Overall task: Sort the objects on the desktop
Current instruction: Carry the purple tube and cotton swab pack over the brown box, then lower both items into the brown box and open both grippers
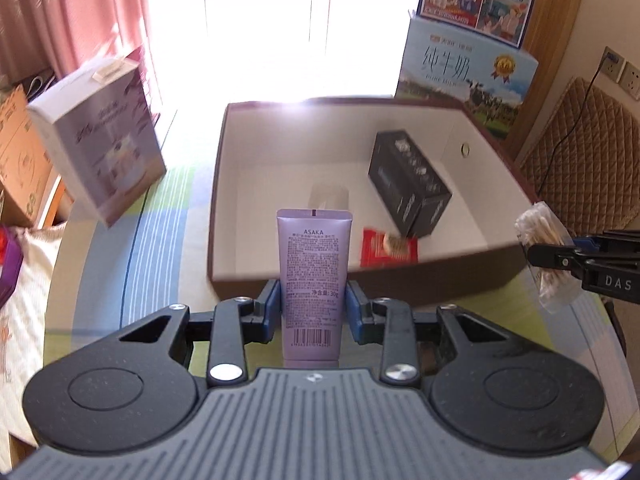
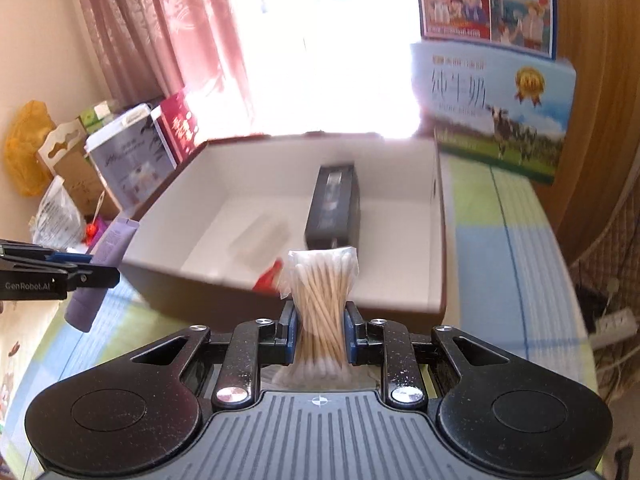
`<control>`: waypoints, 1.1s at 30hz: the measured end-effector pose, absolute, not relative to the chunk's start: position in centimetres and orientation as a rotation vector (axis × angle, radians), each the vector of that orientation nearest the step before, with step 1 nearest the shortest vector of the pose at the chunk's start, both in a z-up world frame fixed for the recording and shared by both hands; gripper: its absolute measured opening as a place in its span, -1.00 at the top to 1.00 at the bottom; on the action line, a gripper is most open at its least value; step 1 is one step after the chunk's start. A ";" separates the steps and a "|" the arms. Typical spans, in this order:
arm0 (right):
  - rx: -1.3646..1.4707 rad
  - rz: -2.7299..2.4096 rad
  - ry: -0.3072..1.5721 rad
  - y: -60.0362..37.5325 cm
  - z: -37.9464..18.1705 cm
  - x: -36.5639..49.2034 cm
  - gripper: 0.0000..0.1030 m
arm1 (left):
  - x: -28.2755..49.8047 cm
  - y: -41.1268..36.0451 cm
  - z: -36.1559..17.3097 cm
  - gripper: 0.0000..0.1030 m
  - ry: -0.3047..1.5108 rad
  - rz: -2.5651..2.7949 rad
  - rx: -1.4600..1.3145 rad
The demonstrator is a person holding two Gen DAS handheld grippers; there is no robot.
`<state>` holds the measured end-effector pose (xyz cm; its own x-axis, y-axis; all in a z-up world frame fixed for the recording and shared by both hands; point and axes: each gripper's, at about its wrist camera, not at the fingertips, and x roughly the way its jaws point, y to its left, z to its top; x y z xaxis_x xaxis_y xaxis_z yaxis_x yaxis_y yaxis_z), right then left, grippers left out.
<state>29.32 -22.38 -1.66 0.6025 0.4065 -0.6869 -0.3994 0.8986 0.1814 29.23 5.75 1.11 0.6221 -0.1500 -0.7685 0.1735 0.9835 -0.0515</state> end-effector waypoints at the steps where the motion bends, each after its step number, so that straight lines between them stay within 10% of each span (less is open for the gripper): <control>1: 0.005 0.462 0.792 -22.3 -1.5 30.1 0.61 | 30.0 5.6 1.3 0.43 0.878 -0.188 0.029; 33: -0.203 0.408 0.879 -18.9 -6.6 47.6 0.61 | 52.0 3.4 -7.0 0.43 1.026 -0.120 0.151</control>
